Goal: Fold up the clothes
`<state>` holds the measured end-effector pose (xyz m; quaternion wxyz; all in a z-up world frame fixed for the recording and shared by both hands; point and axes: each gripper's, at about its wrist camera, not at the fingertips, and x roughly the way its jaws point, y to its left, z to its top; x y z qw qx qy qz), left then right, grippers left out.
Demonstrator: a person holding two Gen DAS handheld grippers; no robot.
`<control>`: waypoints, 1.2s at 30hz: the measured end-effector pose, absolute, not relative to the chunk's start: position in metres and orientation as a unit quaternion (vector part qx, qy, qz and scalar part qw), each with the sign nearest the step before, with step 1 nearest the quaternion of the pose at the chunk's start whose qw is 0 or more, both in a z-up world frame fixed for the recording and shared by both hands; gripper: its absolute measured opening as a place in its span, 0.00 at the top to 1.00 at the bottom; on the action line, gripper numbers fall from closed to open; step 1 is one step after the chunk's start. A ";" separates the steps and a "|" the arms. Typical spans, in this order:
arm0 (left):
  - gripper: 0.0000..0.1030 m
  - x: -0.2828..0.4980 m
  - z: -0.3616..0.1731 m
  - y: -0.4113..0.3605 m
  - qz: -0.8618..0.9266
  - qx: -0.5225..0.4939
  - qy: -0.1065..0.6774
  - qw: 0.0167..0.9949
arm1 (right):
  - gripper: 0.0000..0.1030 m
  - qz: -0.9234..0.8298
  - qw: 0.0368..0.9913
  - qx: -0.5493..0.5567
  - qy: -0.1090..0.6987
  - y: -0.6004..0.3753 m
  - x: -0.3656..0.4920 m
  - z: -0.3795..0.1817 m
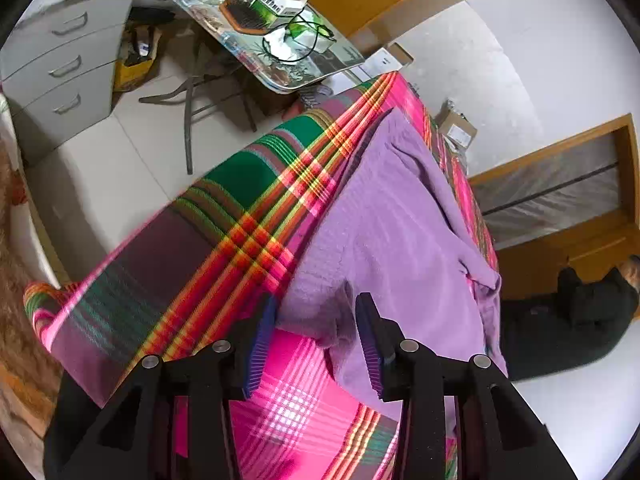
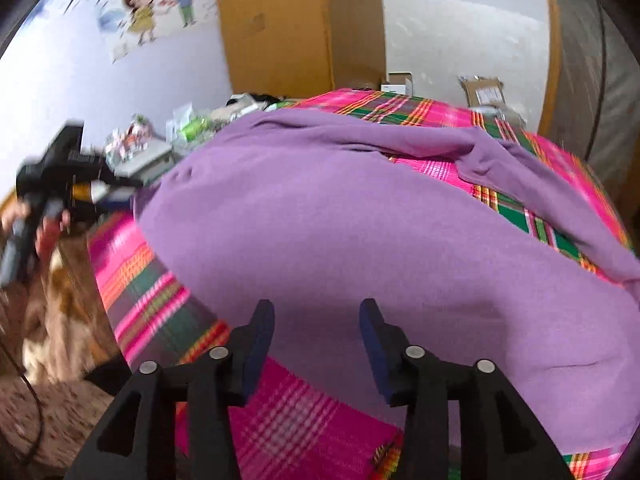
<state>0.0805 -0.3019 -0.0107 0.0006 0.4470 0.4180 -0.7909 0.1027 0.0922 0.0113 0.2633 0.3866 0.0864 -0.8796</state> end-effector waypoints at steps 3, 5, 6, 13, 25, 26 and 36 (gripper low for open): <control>0.54 0.083 -0.010 -0.299 -0.790 0.448 0.419 0.002 | 0.54 -0.876 0.276 0.381 0.107 0.091 0.117 0.007; 0.54 0.084 -0.011 -0.299 -0.788 0.441 0.430 0.008 | 0.54 -0.872 0.283 0.385 0.108 0.091 0.119 0.002; 0.54 0.084 -0.011 -0.299 -0.786 0.440 0.434 0.013 | 0.54 -0.871 0.282 0.387 0.112 0.090 0.118 -0.001; 0.53 0.087 -0.014 -0.301 -0.771 0.428 0.471 0.031 | 0.53 -0.874 0.273 0.376 0.142 0.090 0.126 -0.004; 0.53 0.071 -0.017 -0.302 -0.761 0.418 0.494 0.052 | 0.45 -0.887 0.250 0.366 0.131 0.111 0.117 -0.006; 0.54 0.071 -0.017 -0.303 -0.761 0.415 0.495 0.053 | 0.45 -0.888 0.250 0.364 0.126 0.110 0.115 -0.006; 0.90 0.081 -0.014 -0.314 -0.780 0.367 0.505 0.037 | 0.96 -0.887 0.255 0.375 0.085 0.108 0.112 -0.001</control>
